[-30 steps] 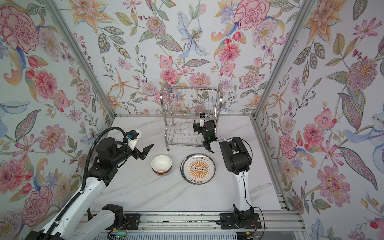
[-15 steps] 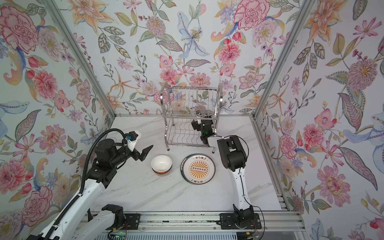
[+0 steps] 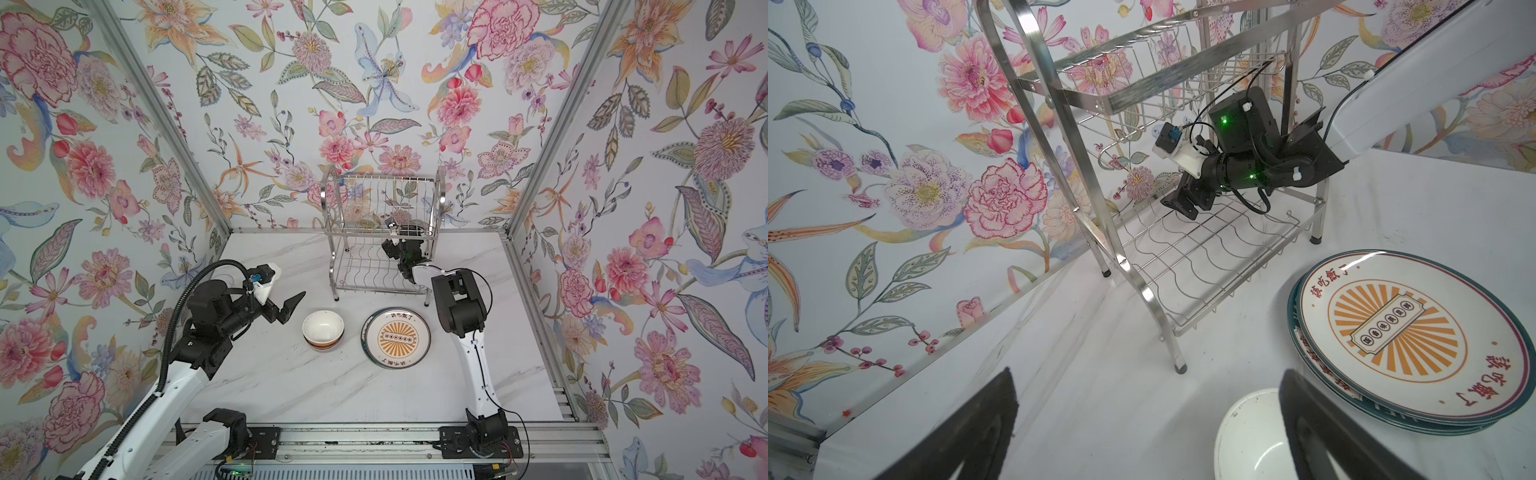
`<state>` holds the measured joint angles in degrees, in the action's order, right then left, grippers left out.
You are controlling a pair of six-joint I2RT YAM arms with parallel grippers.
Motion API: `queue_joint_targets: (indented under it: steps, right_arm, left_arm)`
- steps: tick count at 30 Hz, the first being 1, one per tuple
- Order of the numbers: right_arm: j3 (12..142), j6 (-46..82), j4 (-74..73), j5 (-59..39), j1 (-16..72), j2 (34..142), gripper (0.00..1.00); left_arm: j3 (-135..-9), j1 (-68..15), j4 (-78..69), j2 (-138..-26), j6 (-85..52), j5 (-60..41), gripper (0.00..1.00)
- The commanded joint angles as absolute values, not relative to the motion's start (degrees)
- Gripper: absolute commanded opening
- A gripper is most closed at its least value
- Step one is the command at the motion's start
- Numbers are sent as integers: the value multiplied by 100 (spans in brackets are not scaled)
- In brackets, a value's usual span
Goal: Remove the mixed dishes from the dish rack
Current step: 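Reach the right gripper into the rack's lower tier over the clear glass cup, then close the right gripper on the clear glass cup in the rack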
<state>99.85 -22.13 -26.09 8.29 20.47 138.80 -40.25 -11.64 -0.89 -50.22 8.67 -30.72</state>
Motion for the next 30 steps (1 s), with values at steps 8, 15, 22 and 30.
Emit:
queue_joint_targets:
  steps: [8,15,22,30]
  right_arm:
    - [9698,-2188,-2432,-478,1859,13698,72]
    - [9219,-2015,-2883,-642,1859,13444,56]
    - [8878,-1986,-3620,-653,1856,13336,41]
    - [8175,-1943,-4913,-977,1887,13053,23]
  left_arm:
    - [-3990,-1207,-43,-4979,862,-3016,99]
    - [-3982,-1207,-20,-4985,878,-3008,99]
    - [-3964,-1211,43,-4933,856,-2988,99]
    - [-3938,-1213,11,-4862,839,-2922,99]
